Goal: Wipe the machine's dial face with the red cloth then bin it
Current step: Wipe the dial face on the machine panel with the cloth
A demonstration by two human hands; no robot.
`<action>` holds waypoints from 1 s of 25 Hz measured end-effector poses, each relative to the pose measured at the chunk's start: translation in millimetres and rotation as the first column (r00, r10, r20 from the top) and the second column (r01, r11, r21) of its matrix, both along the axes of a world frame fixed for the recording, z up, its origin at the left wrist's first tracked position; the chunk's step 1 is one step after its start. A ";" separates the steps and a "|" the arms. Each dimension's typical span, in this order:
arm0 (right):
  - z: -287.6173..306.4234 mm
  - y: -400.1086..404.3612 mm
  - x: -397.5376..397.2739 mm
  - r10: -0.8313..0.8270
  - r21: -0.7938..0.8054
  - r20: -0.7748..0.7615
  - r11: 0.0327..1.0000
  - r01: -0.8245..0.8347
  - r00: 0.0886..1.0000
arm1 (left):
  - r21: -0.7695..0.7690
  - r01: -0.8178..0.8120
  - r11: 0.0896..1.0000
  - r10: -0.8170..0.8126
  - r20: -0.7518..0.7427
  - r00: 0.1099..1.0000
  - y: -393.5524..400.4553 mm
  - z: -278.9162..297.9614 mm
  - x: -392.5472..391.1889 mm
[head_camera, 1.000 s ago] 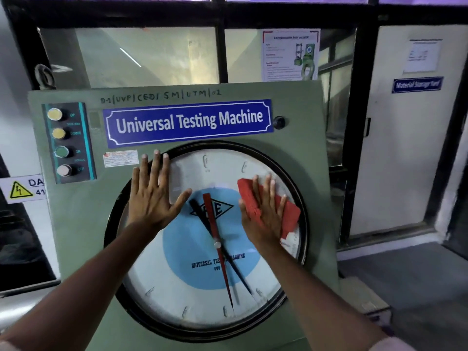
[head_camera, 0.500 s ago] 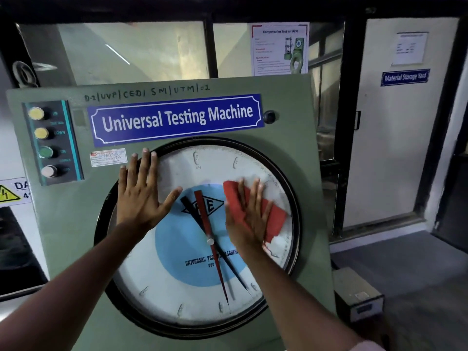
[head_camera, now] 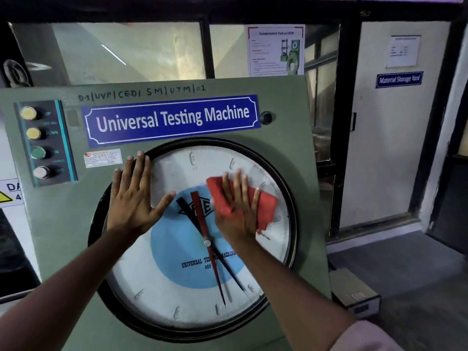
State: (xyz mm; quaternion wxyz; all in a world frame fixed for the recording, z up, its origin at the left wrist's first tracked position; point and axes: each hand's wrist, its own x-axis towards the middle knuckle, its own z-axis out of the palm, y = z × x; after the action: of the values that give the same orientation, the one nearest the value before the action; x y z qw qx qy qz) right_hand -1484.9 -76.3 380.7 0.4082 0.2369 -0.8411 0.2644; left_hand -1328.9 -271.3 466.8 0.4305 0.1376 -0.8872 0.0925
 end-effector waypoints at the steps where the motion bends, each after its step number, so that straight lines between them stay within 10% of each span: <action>1: -13.6 0.2 7.2 0.053 0.041 -0.012 0.998 -0.053 0.999 | -0.004 0.003 1.000 -0.003 -0.004 1.000 -1.3 -0.2 0.1; 19: 55.5 -30.2 -7.4 0.162 0.061 -0.174 0.986 -0.153 0.971 | -0.202 -0.051 0.978 0.062 0.049 0.997 -66.7 -53.8 51.7; 25: 58.1 -82.5 27.9 0.111 -0.012 -0.160 0.993 -0.114 0.981 | 0.007 -0.137 0.991 0.137 -0.074 0.988 -68.2 -60.4 63.8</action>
State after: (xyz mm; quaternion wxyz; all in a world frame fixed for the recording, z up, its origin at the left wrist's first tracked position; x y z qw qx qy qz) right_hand -1456.9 -158.9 438.8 0.4610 0.3000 -0.7881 0.2763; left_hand -1265.1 -339.6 406.4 0.4556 0.2022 -0.8592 0.1158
